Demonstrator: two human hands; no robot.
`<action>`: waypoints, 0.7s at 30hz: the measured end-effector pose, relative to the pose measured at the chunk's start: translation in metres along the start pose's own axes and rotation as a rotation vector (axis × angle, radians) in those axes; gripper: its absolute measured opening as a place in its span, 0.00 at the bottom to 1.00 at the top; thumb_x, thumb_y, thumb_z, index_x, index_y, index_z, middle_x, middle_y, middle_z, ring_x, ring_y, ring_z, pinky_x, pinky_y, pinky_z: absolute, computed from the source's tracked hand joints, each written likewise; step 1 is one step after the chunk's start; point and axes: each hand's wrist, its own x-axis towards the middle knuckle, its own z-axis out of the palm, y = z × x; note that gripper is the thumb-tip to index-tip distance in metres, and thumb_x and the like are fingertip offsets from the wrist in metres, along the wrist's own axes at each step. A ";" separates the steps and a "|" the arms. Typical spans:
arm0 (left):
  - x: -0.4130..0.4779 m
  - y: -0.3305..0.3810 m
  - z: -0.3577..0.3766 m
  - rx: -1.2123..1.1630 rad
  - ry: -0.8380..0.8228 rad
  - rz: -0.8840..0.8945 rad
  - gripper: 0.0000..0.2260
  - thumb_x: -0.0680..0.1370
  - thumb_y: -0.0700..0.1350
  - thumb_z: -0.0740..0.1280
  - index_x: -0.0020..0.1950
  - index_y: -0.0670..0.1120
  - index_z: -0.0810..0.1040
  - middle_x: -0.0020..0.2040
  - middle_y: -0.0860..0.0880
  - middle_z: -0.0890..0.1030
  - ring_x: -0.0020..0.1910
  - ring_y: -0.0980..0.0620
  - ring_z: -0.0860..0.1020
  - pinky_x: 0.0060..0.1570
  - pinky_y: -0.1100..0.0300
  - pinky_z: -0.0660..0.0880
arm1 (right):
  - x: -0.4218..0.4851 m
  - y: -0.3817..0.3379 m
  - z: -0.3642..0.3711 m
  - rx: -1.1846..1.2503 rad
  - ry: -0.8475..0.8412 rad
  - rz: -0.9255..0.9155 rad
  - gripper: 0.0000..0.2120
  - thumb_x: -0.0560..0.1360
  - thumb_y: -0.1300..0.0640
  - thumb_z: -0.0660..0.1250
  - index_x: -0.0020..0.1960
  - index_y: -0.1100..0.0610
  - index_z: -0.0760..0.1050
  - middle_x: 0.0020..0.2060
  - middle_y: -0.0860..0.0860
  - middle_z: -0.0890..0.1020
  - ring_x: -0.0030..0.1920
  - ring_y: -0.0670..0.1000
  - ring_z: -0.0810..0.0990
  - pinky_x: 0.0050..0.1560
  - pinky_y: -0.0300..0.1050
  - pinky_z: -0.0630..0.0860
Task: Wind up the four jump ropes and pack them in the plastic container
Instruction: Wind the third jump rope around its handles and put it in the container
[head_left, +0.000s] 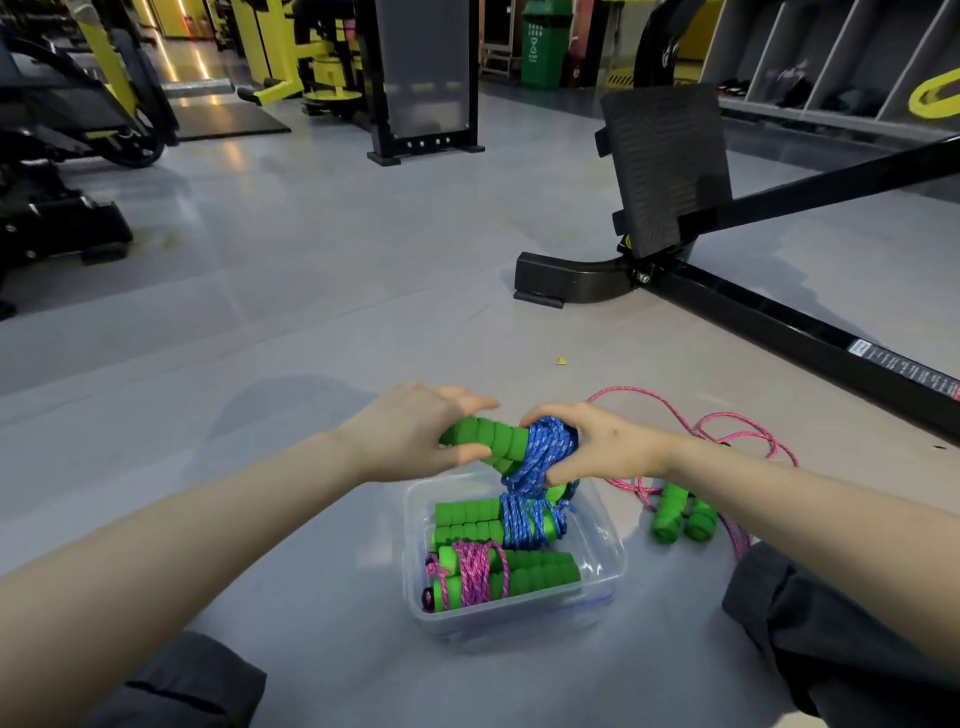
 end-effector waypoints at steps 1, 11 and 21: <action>0.000 -0.002 -0.001 -0.028 0.063 -0.051 0.29 0.76 0.64 0.61 0.73 0.52 0.66 0.67 0.52 0.74 0.63 0.49 0.74 0.61 0.57 0.66 | -0.001 0.001 0.004 0.098 0.013 0.055 0.21 0.67 0.65 0.72 0.58 0.53 0.72 0.38 0.46 0.78 0.36 0.41 0.76 0.43 0.37 0.73; 0.000 -0.003 0.006 -0.846 0.468 -0.787 0.30 0.76 0.57 0.67 0.74 0.48 0.62 0.69 0.45 0.69 0.65 0.47 0.70 0.65 0.47 0.68 | 0.006 -0.001 0.016 0.717 -0.006 0.288 0.05 0.70 0.64 0.68 0.44 0.56 0.78 0.38 0.49 0.82 0.38 0.46 0.78 0.36 0.34 0.75; 0.021 0.054 0.026 -1.265 0.046 -0.941 0.39 0.71 0.62 0.70 0.75 0.47 0.59 0.71 0.47 0.68 0.68 0.45 0.69 0.64 0.48 0.69 | 0.017 -0.010 0.077 1.082 0.344 0.181 0.15 0.73 0.63 0.68 0.59 0.62 0.76 0.53 0.56 0.83 0.54 0.50 0.82 0.57 0.46 0.76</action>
